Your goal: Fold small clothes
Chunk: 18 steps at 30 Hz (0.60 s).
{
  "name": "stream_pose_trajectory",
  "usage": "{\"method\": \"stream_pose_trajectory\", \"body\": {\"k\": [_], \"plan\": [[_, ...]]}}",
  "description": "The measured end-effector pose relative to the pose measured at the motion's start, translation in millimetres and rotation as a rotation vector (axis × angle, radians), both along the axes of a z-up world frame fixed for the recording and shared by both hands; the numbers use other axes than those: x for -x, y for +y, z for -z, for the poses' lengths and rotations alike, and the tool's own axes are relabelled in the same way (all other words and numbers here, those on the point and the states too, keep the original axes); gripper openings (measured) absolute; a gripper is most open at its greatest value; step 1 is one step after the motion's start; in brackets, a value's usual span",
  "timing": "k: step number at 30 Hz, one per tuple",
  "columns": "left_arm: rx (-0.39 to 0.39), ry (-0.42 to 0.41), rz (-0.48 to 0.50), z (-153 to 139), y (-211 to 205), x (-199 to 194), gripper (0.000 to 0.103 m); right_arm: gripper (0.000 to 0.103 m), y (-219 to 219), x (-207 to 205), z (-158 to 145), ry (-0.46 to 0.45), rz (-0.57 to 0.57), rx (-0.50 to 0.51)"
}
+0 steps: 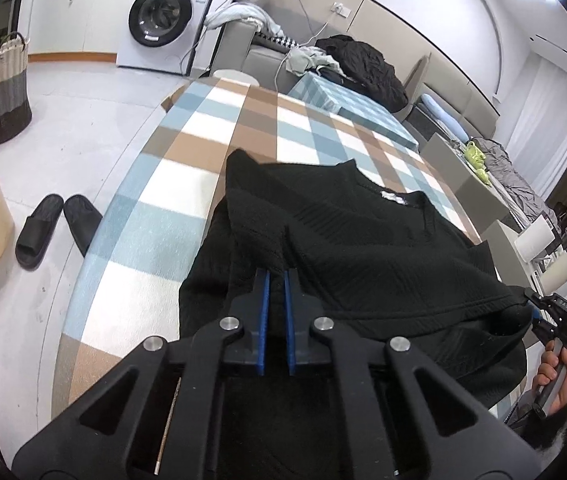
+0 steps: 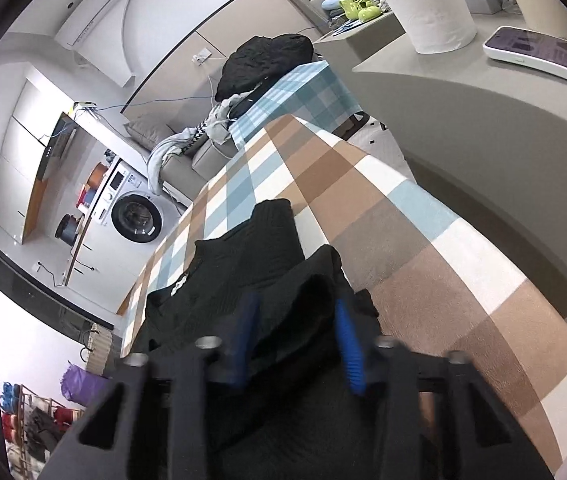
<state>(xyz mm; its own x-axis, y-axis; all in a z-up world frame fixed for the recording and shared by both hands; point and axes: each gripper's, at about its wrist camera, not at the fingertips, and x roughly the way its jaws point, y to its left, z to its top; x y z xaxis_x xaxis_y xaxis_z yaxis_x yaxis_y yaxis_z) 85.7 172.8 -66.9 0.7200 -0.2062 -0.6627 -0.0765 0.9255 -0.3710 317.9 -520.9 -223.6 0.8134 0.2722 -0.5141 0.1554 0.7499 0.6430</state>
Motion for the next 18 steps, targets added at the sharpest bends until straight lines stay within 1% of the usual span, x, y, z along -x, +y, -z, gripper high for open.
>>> {"method": "stream_pose_trajectory", "body": {"k": [1, 2, 7, 10, 18], "plan": [[0.001, -0.006, 0.000, -2, 0, 0, 0.004, 0.012, 0, 0, -2, -0.009, 0.000, 0.006], [0.004, -0.012, -0.001, -5, 0, 0, 0.003, 0.009, 0, -1, -3, -0.013, 0.002, 0.003], [0.035, -0.044, -0.010, -21, 6, -6, 0.003, 0.008, -3, -6, -18, -0.072, 0.024, -0.037], [0.050, -0.052, -0.014, -30, 11, -14, 0.003, 0.007, -5, -15, -33, -0.105, 0.051, -0.055], [0.097, -0.038, -0.031, -44, 28, -55, 0.003, 0.007, -3, -61, -59, -0.107, 0.084, -0.076]]}}
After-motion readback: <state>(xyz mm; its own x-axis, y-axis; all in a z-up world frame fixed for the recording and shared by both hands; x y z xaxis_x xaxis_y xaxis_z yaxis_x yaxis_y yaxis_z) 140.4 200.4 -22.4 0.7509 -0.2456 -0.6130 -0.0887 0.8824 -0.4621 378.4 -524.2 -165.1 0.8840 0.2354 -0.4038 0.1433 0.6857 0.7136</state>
